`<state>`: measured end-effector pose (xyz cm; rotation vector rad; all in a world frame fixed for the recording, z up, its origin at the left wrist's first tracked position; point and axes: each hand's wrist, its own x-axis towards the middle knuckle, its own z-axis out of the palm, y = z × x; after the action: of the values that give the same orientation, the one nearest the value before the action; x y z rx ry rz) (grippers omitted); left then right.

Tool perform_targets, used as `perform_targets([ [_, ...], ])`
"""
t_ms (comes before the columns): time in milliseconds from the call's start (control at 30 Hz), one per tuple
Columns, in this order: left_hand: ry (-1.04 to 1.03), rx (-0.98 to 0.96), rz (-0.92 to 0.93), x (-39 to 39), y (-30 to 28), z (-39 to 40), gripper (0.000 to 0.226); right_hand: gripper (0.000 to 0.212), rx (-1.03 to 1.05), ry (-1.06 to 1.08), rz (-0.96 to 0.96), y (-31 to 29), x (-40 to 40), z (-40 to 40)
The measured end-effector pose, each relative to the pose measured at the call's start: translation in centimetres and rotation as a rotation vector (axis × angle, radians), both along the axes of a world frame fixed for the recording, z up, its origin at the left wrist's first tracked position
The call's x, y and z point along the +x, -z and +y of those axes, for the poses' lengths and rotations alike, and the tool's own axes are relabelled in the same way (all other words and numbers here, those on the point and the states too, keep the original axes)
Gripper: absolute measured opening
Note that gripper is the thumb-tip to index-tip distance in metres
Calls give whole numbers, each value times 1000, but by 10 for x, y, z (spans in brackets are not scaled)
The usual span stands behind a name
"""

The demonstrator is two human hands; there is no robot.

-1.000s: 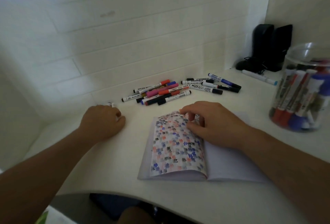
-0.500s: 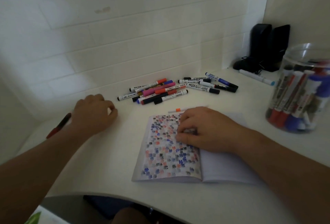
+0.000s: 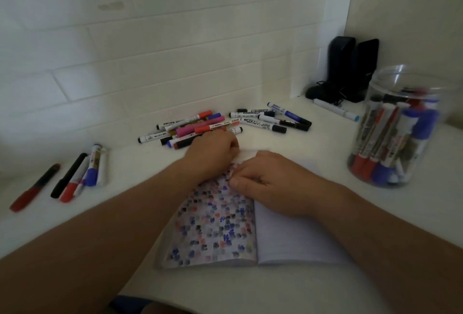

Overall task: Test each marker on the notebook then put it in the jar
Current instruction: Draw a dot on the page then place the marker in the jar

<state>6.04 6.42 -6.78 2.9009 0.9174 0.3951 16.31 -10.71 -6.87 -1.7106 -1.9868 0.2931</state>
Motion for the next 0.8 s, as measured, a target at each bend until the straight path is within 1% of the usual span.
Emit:
perform_targets([
  [67, 0, -51, -150, 7, -7, -8, 11, 44, 30, 74, 112, -3, 3, -2],
  [133, 67, -142, -343, 14, -17, -24, 11, 32, 146, 257, 213, -7, 14, -4],
  [200, 179, -294, -452, 18, -23, -41, 13, 34, 286, 484, 353, -10, 30, -3],
  [267, 289, -418, -485, 20, -20, -52, 17, 36, 357, 630, 542, -10, 45, -2],
  [333, 370, -402, -455, 20, -10, -55, 19, 26, 355, 623, 714, -8, 48, -1],
  [400, 412, -351, -404, 20, 0, -53, 21, 15, 377, 513, 899, -7, 44, 0],
  [433, 422, -350, -400, 20, 3, -51, 22, 12, 394, 467, 950, -7, 41, 0],
  [500, 431, -352, -410, 20, 6, -47, 24, 15, 413, 438, 965, -9, 37, -1],
  [633, 441, -289, -374, 22, 8, -43, 27, 19, 404, 481, 992, -6, 35, -1],
  [700, 433, -245, -392, 23, 9, -42, 27, 20, 412, 486, 1006, -5, 33, 0],
  [800, 432, -237, -423, 25, 10, -38, 25, 20, 424, 471, 1048, -4, 31, 3],
])
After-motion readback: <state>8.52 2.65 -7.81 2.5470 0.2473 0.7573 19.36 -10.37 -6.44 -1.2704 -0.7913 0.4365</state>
